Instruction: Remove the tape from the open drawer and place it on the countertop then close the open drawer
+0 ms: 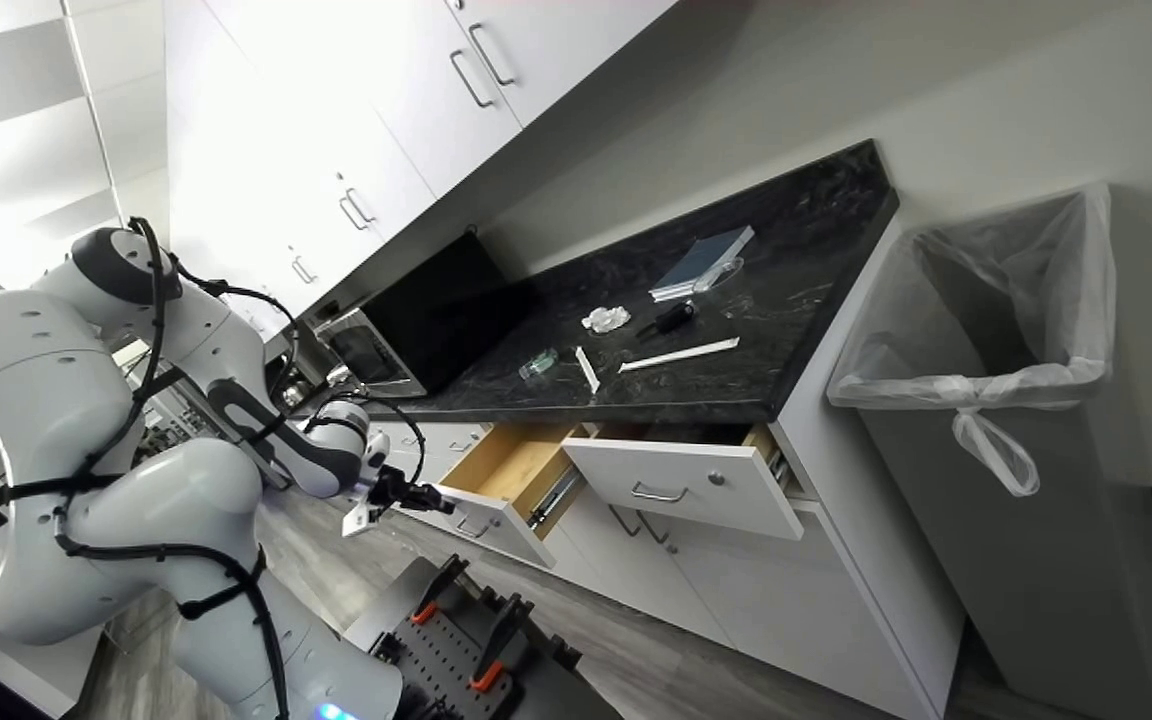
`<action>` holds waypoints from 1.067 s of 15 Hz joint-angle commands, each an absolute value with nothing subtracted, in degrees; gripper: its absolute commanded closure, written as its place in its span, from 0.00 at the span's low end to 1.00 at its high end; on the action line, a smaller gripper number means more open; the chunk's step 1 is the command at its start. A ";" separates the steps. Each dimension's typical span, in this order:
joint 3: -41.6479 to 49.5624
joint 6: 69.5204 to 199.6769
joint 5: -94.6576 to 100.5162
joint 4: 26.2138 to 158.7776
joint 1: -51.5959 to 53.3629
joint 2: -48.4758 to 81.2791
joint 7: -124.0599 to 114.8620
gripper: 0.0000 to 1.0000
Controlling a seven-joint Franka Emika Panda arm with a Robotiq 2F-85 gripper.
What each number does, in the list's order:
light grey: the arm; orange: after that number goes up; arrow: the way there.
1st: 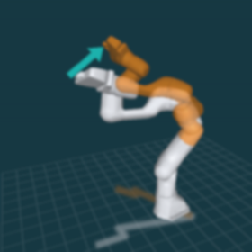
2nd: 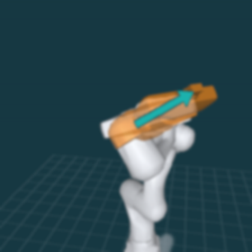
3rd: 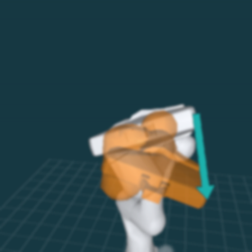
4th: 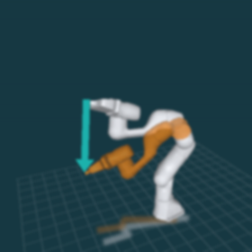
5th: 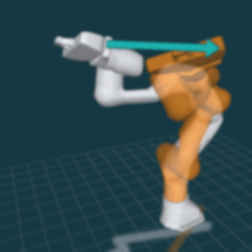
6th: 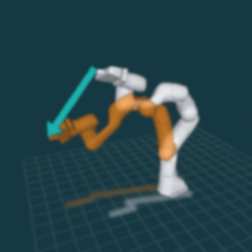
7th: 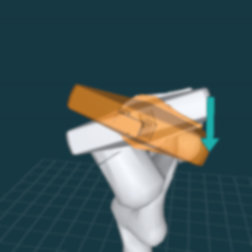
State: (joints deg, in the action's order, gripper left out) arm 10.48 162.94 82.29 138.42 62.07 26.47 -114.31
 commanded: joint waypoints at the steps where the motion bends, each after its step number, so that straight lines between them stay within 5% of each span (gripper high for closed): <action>1: 14.07 160.36 85.98 136.92 61.50 25.64 -115.32 0.97; 16: 20.27 163.58 84.60 128.15 53.68 32.47 -111.49 0.97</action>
